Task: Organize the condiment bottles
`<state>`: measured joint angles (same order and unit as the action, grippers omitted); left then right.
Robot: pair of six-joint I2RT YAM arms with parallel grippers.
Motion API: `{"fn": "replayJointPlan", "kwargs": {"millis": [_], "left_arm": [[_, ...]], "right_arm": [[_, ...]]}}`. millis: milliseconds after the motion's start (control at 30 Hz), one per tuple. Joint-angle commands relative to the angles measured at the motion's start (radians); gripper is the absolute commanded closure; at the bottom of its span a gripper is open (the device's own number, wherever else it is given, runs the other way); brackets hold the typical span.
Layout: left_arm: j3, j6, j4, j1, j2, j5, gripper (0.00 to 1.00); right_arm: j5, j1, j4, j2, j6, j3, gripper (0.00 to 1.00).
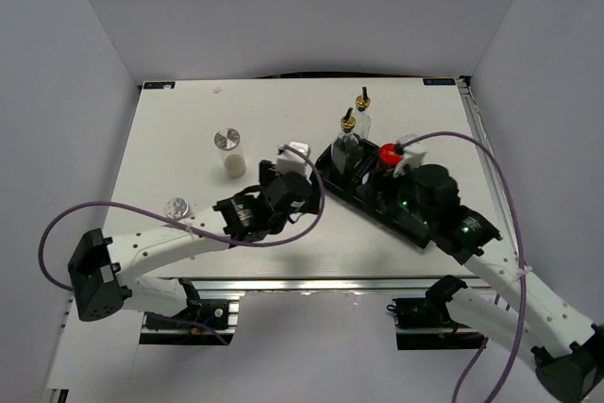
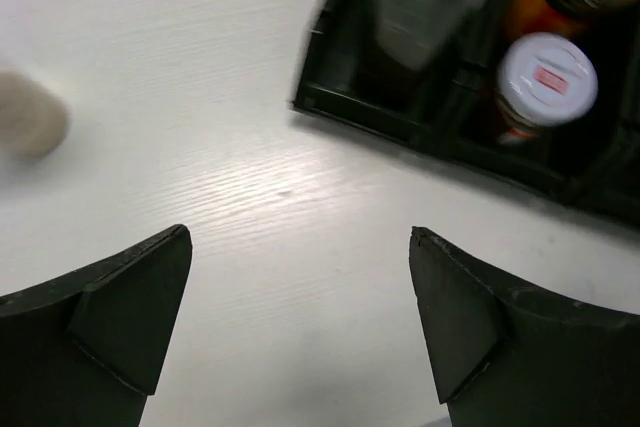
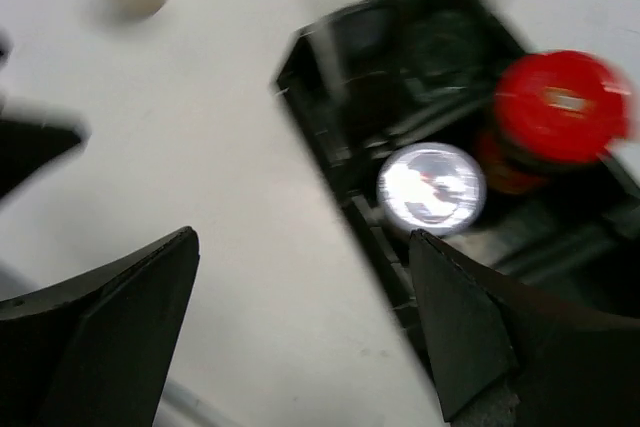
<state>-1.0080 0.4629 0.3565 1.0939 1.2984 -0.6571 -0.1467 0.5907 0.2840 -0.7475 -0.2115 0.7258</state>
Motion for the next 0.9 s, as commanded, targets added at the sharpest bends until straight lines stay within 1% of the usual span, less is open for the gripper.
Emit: {"fn": "replayJointPlan", "kwargs": {"millis": [0,33,67,100,167,200,300,333,367,467,500,567,600,633,667,700,733,767,800,867], "left_arm": [[0.042,0.144,0.126,-0.096,-0.086,-0.148,0.02],[0.054,0.192,0.145,-0.132,-0.103,-0.136,0.02],[0.078,0.209,0.169,-0.200,-0.141,-0.130,0.02],[0.088,0.233,0.174,-0.228,-0.161,-0.136,0.02],[0.098,0.249,0.190,-0.287,-0.207,-0.168,0.02],[0.098,0.255,0.196,-0.304,-0.220,-0.174,0.02],[0.104,0.258,0.213,-0.385,-0.248,-0.197,0.02],[0.108,0.253,0.200,-0.419,-0.251,-0.196,0.02],[0.112,0.252,0.187,-0.504,-0.249,-0.147,0.02],[0.120,0.232,0.113,-0.635,-0.243,-0.038,0.02],[0.117,0.233,0.101,-0.652,-0.241,-0.012,0.02],[0.089,0.243,0.093,-0.699,-0.238,-0.032,0.02],[0.080,0.234,0.087,-0.722,-0.234,-0.045,0.02],[0.071,0.229,0.064,-0.780,-0.225,-0.042,0.02],[0.066,0.227,0.058,-0.817,-0.215,-0.027,0.02],[0.060,0.232,0.058,-0.859,-0.206,0.035,0.02],[0.059,0.237,0.049,-0.891,-0.194,0.068,0.02],[0.065,0.238,0.036,-0.942,-0.194,0.100,0.02],[0.066,0.224,0.029,-0.956,-0.195,0.125,0.02],[0.083,0.221,0.025,-0.962,-0.212,0.085,0.02]], "right_arm": [[0.041,0.174,-0.062,-0.029,0.128,0.053,0.11],[0.044,0.231,-0.068,-0.047,0.148,0.058,0.10],[0.044,0.245,-0.087,-0.056,0.156,0.061,0.10],[0.079,0.253,-0.100,-0.084,0.168,0.061,0.11],[0.123,0.274,-0.140,-0.121,0.179,0.072,0.10],[0.137,0.284,-0.144,-0.168,0.187,0.083,0.11],[0.121,0.366,-0.155,-0.251,0.207,0.141,0.10],[0.115,0.401,-0.158,-0.303,0.240,0.155,0.11],[0.105,0.411,-0.169,-0.328,0.245,0.165,0.11],[0.072,0.416,-0.258,-0.432,0.244,0.214,0.11],[0.070,0.414,-0.267,-0.502,0.241,0.236,0.11],[0.064,0.416,-0.336,-0.579,0.230,0.309,0.11],[0.040,0.414,-0.356,-0.661,0.221,0.337,0.11],[0.036,0.416,-0.400,-0.709,0.222,0.398,0.11],[0.032,0.414,-0.410,-0.752,0.225,0.437,0.11],[0.032,0.416,-0.414,-0.841,0.225,0.473,0.11],[0.030,0.416,-0.425,-0.883,0.233,0.510,0.11],[0.029,0.416,-0.443,-0.920,0.241,0.582,0.10],[0.029,0.416,-0.451,-0.994,0.253,0.619,0.11],[0.033,0.416,-0.485,-1.067,0.270,0.720,0.11]]}}
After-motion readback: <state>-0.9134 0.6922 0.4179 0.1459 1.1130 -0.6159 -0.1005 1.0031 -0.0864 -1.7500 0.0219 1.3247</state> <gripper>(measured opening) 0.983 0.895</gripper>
